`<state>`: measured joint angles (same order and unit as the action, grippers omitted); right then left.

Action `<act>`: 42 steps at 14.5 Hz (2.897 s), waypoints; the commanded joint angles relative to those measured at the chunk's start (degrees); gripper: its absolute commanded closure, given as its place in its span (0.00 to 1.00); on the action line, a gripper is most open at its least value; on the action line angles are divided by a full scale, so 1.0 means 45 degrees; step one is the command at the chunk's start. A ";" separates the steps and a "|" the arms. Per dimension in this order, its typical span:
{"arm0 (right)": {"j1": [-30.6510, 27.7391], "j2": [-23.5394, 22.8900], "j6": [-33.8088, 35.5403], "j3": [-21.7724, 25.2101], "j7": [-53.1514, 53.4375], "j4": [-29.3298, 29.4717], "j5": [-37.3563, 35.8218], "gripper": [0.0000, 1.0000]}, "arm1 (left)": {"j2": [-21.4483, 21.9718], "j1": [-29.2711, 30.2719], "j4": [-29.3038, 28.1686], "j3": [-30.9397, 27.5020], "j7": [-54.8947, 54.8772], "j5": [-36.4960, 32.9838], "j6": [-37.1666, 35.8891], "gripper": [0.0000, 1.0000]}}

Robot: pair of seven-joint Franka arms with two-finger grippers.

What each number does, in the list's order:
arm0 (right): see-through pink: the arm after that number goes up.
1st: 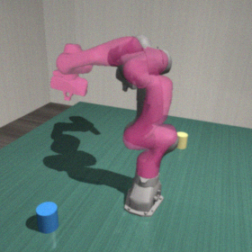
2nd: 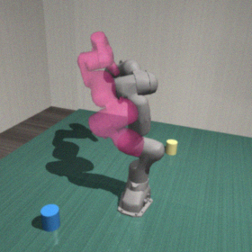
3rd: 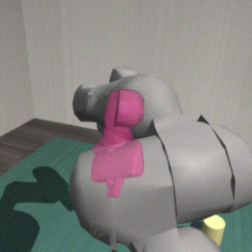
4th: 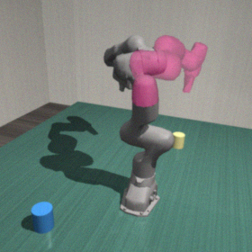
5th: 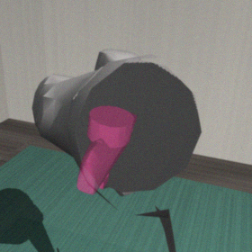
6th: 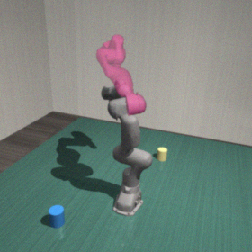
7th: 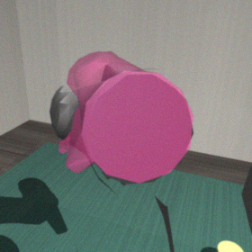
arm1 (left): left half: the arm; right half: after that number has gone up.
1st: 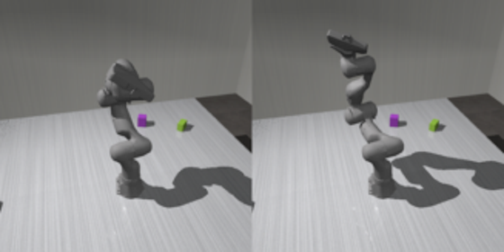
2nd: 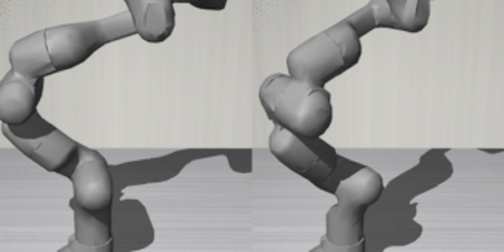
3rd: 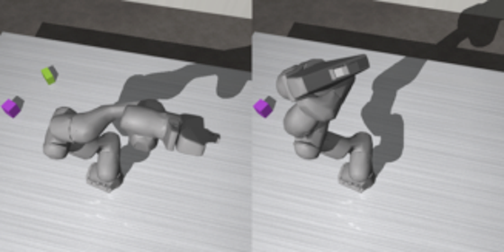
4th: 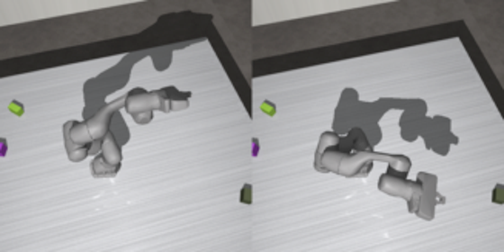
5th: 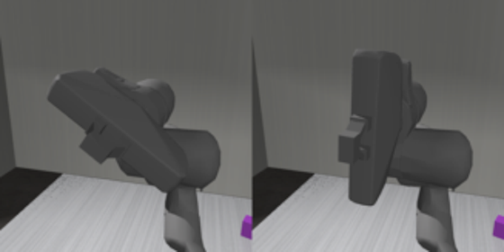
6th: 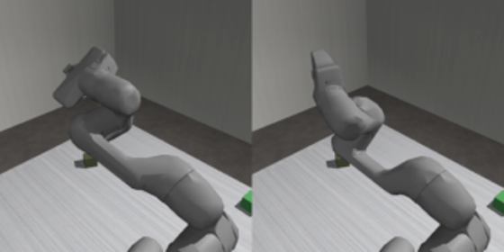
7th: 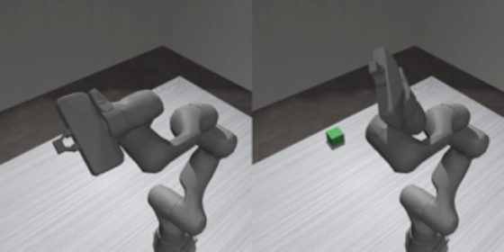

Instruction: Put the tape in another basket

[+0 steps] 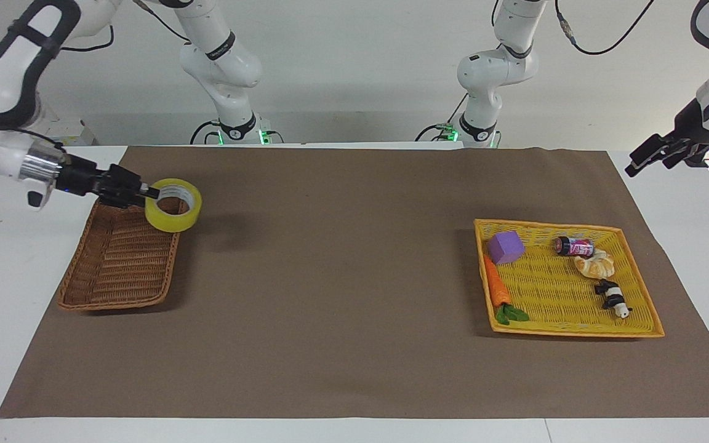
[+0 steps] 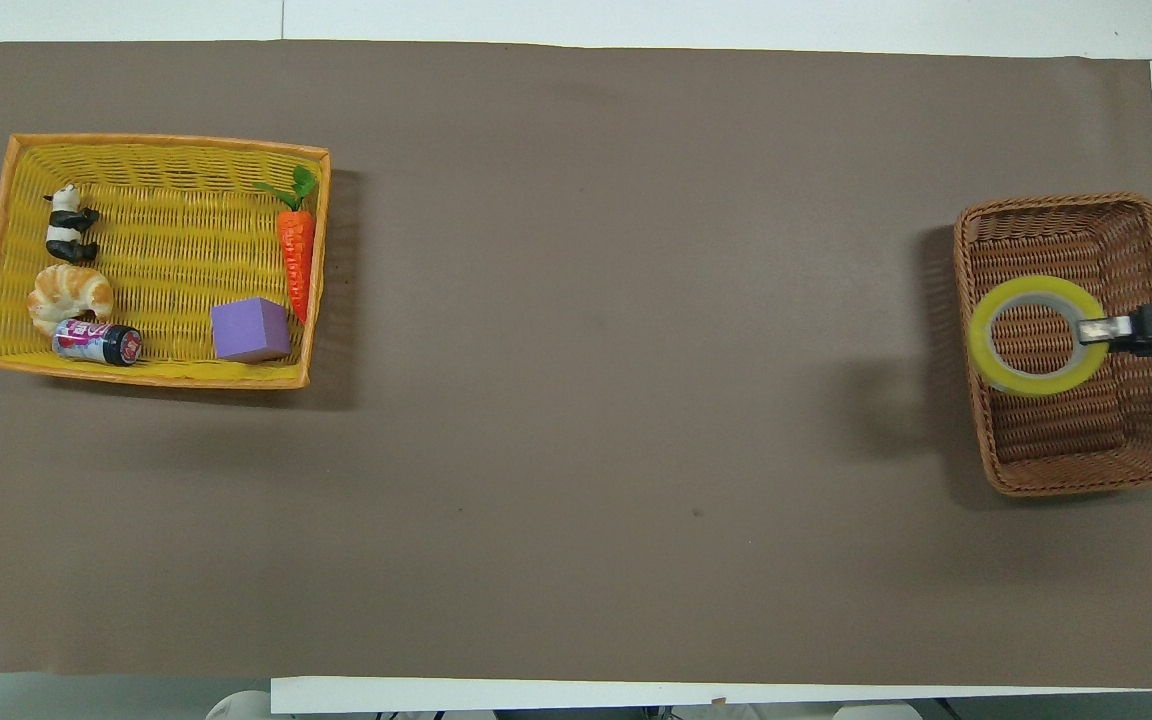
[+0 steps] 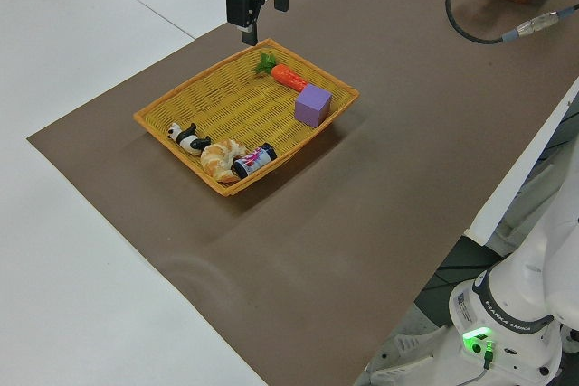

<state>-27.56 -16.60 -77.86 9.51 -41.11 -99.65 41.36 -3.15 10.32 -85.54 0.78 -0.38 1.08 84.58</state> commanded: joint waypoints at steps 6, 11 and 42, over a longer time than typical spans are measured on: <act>-0.1257 -0.2792 0.0428 -0.0296 -0.2090 0.2262 -0.1320 1.00 | 0.0504 -0.0379 -0.0641 0.0353 -0.0109 -0.0553 0.0812 0.00; -0.1298 -0.3302 -0.0294 -0.0316 -0.2934 0.2008 -0.1321 1.00 | 0.0367 -0.1923 -0.0933 -0.0467 -0.0364 -0.0924 0.1830 0.00; 0.6945 0.3865 0.0057 0.0016 0.7886 0.2770 -0.9895 0.01 | 0.0387 -0.2704 -0.1344 -0.0506 -0.0501 -0.0807 0.1654 0.00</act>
<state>3.40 0.34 -78.30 9.05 -6.09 -87.41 -2.11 -2.60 -1.27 -90.34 -1.01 -2.09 -1.98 91.51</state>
